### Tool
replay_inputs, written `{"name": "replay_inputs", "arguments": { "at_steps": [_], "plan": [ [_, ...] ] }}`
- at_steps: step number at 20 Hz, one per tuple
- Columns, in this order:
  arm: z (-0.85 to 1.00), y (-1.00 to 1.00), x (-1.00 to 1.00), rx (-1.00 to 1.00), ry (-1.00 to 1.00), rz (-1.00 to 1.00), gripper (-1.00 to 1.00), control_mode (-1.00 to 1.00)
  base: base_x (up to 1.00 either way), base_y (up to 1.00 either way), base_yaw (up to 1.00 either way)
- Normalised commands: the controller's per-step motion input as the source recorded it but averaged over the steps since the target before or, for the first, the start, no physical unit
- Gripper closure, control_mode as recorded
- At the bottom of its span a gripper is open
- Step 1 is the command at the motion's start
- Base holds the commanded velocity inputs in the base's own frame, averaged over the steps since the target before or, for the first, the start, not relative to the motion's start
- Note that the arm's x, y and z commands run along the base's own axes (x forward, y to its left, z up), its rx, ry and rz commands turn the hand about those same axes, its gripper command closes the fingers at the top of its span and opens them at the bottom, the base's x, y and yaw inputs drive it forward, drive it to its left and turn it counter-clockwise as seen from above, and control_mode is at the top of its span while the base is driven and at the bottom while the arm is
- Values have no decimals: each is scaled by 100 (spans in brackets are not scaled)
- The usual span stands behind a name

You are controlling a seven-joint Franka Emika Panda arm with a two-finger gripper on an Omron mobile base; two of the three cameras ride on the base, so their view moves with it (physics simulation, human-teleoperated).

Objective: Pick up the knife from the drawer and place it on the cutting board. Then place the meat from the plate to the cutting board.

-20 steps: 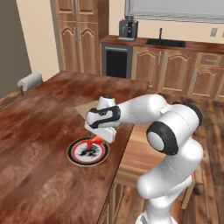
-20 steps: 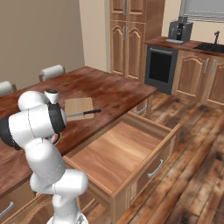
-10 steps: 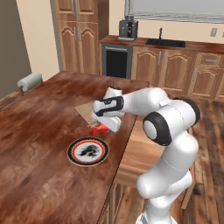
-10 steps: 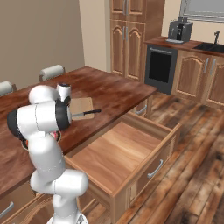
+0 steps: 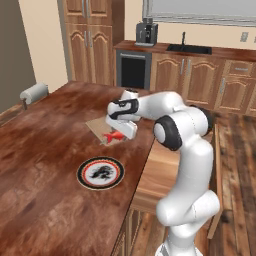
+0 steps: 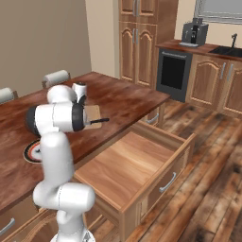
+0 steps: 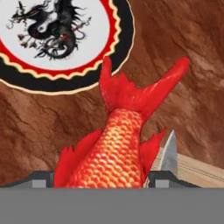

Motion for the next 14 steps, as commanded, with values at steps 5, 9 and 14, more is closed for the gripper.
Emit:
{"name": "replay_inputs", "arguments": {
  "at_steps": [5, 9, 14],
  "plan": [
    [-4, 0, 62, 0, 0, -1, 100, -100, 0, 0, 0],
    [-7, 0, 56, -1, 0, -2, 100, -100, 0, 0, 0],
    [-21, 0, 57, -3, 1, -2, 100, -100, 0, 0, 0]
  ]
}}
